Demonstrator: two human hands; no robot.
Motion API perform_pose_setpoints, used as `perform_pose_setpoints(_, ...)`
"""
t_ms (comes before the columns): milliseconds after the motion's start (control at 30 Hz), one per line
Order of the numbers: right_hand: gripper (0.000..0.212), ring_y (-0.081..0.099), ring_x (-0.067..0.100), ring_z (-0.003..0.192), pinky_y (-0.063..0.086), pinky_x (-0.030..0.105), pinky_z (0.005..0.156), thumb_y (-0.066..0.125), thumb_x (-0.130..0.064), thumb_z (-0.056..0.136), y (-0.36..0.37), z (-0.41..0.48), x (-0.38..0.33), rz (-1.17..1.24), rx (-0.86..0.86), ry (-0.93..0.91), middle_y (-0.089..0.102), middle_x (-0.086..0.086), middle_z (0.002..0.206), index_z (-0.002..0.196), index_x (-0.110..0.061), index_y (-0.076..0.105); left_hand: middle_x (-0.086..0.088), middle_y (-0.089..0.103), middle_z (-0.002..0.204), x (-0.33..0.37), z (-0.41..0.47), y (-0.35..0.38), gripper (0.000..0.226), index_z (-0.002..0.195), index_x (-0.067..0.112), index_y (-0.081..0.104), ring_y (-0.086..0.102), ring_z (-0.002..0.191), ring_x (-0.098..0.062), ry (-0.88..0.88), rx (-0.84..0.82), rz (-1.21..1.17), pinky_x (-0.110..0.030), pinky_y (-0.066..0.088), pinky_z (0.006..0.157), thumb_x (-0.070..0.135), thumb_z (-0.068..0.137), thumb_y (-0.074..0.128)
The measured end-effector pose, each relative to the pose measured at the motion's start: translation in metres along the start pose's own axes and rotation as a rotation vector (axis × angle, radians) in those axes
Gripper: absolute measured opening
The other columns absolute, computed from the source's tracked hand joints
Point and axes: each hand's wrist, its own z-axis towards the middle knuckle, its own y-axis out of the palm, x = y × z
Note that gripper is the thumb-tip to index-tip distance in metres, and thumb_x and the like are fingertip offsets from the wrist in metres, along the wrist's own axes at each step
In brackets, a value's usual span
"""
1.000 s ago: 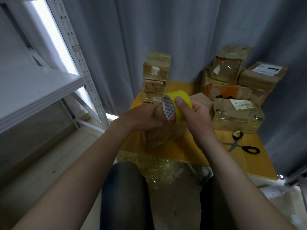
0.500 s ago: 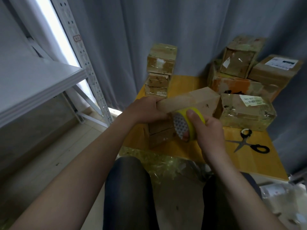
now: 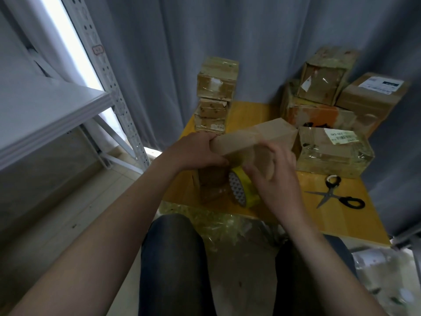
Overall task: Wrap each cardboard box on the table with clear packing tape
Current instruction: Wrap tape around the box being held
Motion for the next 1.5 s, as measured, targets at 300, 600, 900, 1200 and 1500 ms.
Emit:
perform_pose_setpoints(300,0.068,0.006,0.006,0.158,-0.009,0.055,0.127,0.010,-0.061,0.106,0.022,0.059,-0.028,-0.594,-0.496,-0.243,0.014,-0.009,0.173,0.164,-0.025,0.021,0.011,0.062,0.080,-0.002,0.000,0.000,0.018,0.083,0.028,0.062,0.061,0.075,-0.010,0.038,0.004,0.032,-0.026,0.043,0.061,0.042,0.088,0.072)
perform_pose_setpoints(600,0.087,0.001,0.010,0.160,-0.009,0.051,0.128,0.001,-0.069,0.098,0.040,0.043,-0.035,-0.521,-0.481,-0.306,0.013,0.001,0.173,0.164,-0.016,0.021,0.007,0.065,0.094,0.002,0.002,0.001,0.038,0.106,0.022,0.066,0.065,0.091,-0.020,0.015,-0.009,0.101,-0.039,0.055,0.081,0.050,0.083,0.054)
perform_pose_setpoints(900,0.018,0.062,0.012,0.114,0.047,0.040,0.104,0.063,-0.026,0.100,0.009,0.033,-0.001,-0.133,0.026,-0.318,0.072,-0.009,0.114,0.115,-0.022,0.074,0.007,0.069,0.088,0.004,0.000,-0.008,0.031,0.087,0.031,0.068,0.065,0.082,-0.011,-0.082,-0.063,-0.056,-0.032,0.051,0.063,0.054,0.074,0.083)
perform_pose_setpoints(1200,0.030,0.066,0.002,0.071,0.050,0.020,0.071,0.062,-0.041,0.096,-0.010,0.008,0.004,0.468,-0.283,0.151,0.074,-0.007,0.076,0.078,-0.021,0.074,-0.008,0.073,0.113,-0.022,0.007,-0.020,0.052,0.108,0.024,0.079,0.071,0.104,-0.027,-0.342,-0.294,-0.383,-0.048,0.061,0.091,0.059,0.071,0.084)
perform_pose_setpoints(1500,0.019,0.068,0.000,0.091,0.053,0.021,0.077,0.066,-0.033,0.100,0.037,0.030,0.026,0.251,-0.323,0.059,0.074,-0.006,0.103,0.113,-0.020,0.071,-0.011,0.047,0.150,-0.030,0.003,0.014,0.096,0.149,0.017,0.048,0.045,0.138,-0.030,-0.038,0.037,0.094,-0.034,0.041,0.104,0.058,0.069,0.082)
